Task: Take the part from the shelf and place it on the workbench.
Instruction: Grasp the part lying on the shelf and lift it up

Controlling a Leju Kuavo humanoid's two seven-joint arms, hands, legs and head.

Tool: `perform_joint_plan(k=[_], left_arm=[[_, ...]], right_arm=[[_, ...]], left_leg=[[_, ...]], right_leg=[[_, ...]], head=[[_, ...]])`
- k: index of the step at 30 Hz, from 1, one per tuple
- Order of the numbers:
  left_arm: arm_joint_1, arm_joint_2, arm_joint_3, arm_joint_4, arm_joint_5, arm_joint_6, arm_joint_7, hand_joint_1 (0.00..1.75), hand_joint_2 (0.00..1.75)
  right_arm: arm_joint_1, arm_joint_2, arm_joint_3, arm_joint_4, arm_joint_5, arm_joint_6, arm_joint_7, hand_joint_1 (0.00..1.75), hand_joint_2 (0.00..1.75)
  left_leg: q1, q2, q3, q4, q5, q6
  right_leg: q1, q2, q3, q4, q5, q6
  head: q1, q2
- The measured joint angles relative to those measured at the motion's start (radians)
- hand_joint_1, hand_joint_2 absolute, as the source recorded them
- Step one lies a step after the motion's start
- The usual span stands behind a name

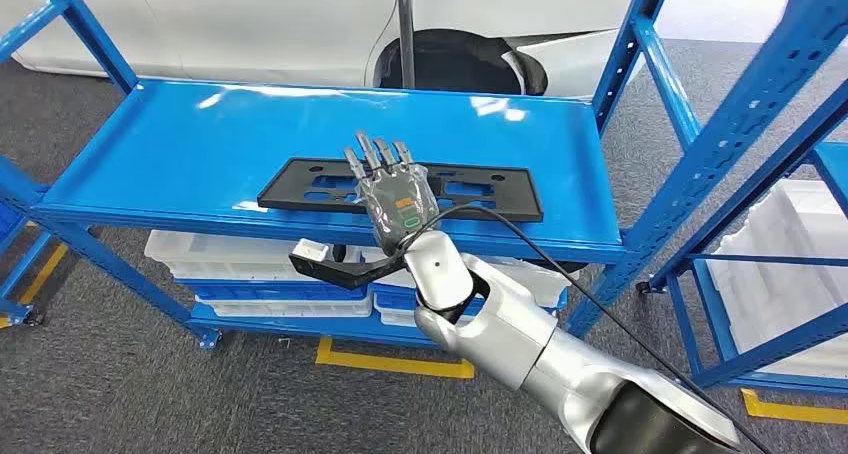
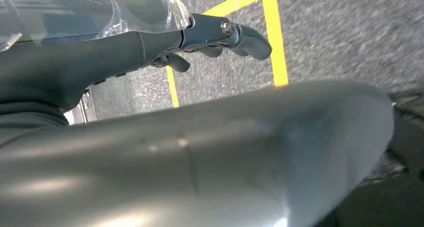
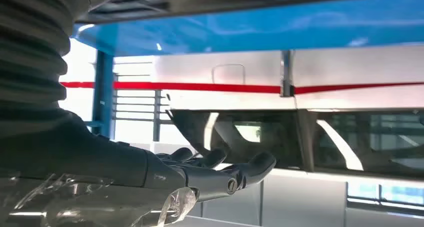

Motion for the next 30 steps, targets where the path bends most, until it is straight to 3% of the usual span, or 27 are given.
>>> perform_joint_plan(k=[2, 5, 6, 7, 8, 10, 11, 13, 16, 17, 20, 30], left_arm=[[-0.001, 0.001, 0.000, 0.000, 0.000, 0.000, 0.000, 0.00, 0.00], [0.000, 0.001, 0.000, 0.000, 0.000, 0.000, 0.000, 0.00, 0.00], [0.001, 0.001, 0.000, 0.000, 0.000, -0.001, -0.001, 0.00, 0.00], [0.002, 0.000, 0.000, 0.000, 0.000, -0.002, -0.002, 0.00, 0.00], [0.002, 0.000, 0.000, 0.000, -0.001, -0.002, -0.002, 0.00, 0.00], [0.001, -0.001, 0.000, 0.000, -0.001, -0.003, -0.004, 0.00, 0.00], [0.000, -0.002, 0.000, 0.000, 0.000, -0.004, -0.004, 0.00, 0.00], [-0.002, -0.003, 0.000, 0.000, 0.000, -0.006, -0.005, 0.00, 0.00], [-0.002, -0.003, 0.000, 0.000, 0.004, -0.008, -0.011, 0.00, 0.00], [-0.002, -0.003, 0.000, 0.000, 0.005, -0.009, -0.014, 0.00, 0.00], [-0.003, -0.003, 0.000, 0.000, 0.010, -0.009, -0.020, 0.00, 0.00], [-0.001, -0.003, 0.000, 0.000, 0.023, -0.004, -0.021, 0.00, 0.00]], right_arm=[[-0.001, 0.001, 0.001, -0.004, 0.000, 0.000, -0.001, 0.00, 1.75], [0.001, 0.000, 0.005, -0.010, -0.002, 0.001, -0.004, 0.00, 1.75], [0.002, -0.001, 0.006, -0.011, -0.002, 0.001, -0.004, 0.00, 1.75], [0.002, -0.001, 0.007, -0.012, -0.003, 0.001, -0.004, 0.00, 1.75], [0.002, -0.001, 0.007, -0.013, -0.003, 0.001, -0.004, 0.00, 1.75], [0.001, -0.002, 0.007, -0.016, -0.004, 0.001, -0.004, 0.00, 1.75], [0.000, -0.002, 0.008, -0.018, -0.007, 0.003, -0.004, 0.00, 1.75], [-0.001, -0.002, 0.008, -0.021, -0.016, 0.013, -0.005, 0.00, 1.75], [-0.005, -0.002, 0.009, -0.027, -0.043, 0.050, -0.008, 0.00, 1.75], [-0.006, -0.002, 0.010, -0.028, -0.056, 0.070, -0.009, 0.00, 1.75], [-0.011, -0.002, 0.013, -0.029, -0.092, 0.125, -0.005, 0.00, 1.75], [-0.032, -0.018, 0.023, -0.029, -0.173, 0.235, 0.024, 0.00, 1.75]], left_leg=[[-0.002, 0.000, 0.010, -0.001, -0.007, 0.008], [-0.010, -0.002, 0.040, -0.001, -0.032, 0.025], [-0.014, -0.004, 0.052, -0.001, -0.041, 0.027], [-0.018, -0.006, 0.066, -0.001, -0.052, 0.029], [-0.022, -0.007, 0.081, -0.001, -0.062, 0.029], [-0.029, -0.010, 0.105, 0.000, -0.083, 0.029], [-0.032, -0.011, 0.113, 0.001, -0.094, 0.027], [-0.039, -0.015, 0.122, 0.010, -0.110, 0.023], [-0.039, -0.013, 0.121, 0.017, -0.126, 0.039], [-0.038, -0.013, 0.123, 0.015, -0.128, 0.043], [-0.036, -0.013, 0.121, 0.010, -0.130, 0.039], [-0.035, -0.013, 0.120, 0.006, -0.131, 0.026]], right_leg=[[0.001, -0.003, -0.043, 0.074, -0.012, -0.001], [0.008, -0.007, -0.175, 0.251, -0.095, -0.004], [0.011, -0.007, -0.204, 0.266, -0.115, -0.006], [0.016, -0.007, -0.219, 0.250, -0.112, -0.011], [0.020, -0.007, -0.218, 0.203, -0.077, -0.019], [0.034, -0.006, -0.199, 0.069, 0.043, -0.041], [0.041, -0.002, -0.191, 0.019, 0.085, -0.051], [0.046, 0.003, -0.184, -0.025, 0.130, -0.060], [0.045, 0.004, -0.177, -0.024, 0.159, -0.052], [0.047, 0.004, -0.177, -0.023, 0.154, -0.051], [0.049, 0.004, -0.182, -0.023, 0.152, -0.057], [0.049, 0.004, -0.185, -0.023, 0.149, -0.061]], head=[[0.001, 0.000], [0.002, 0.000], [0.002, 0.000], [0.003, 0.000], [0.003, 0.000], [0.002, 0.000], [0.002, 0.000], [0.002, 0.000], [-0.003, 0.000], [-0.004, 0.000], [-0.004, 0.000], [-0.004, 0.000]])
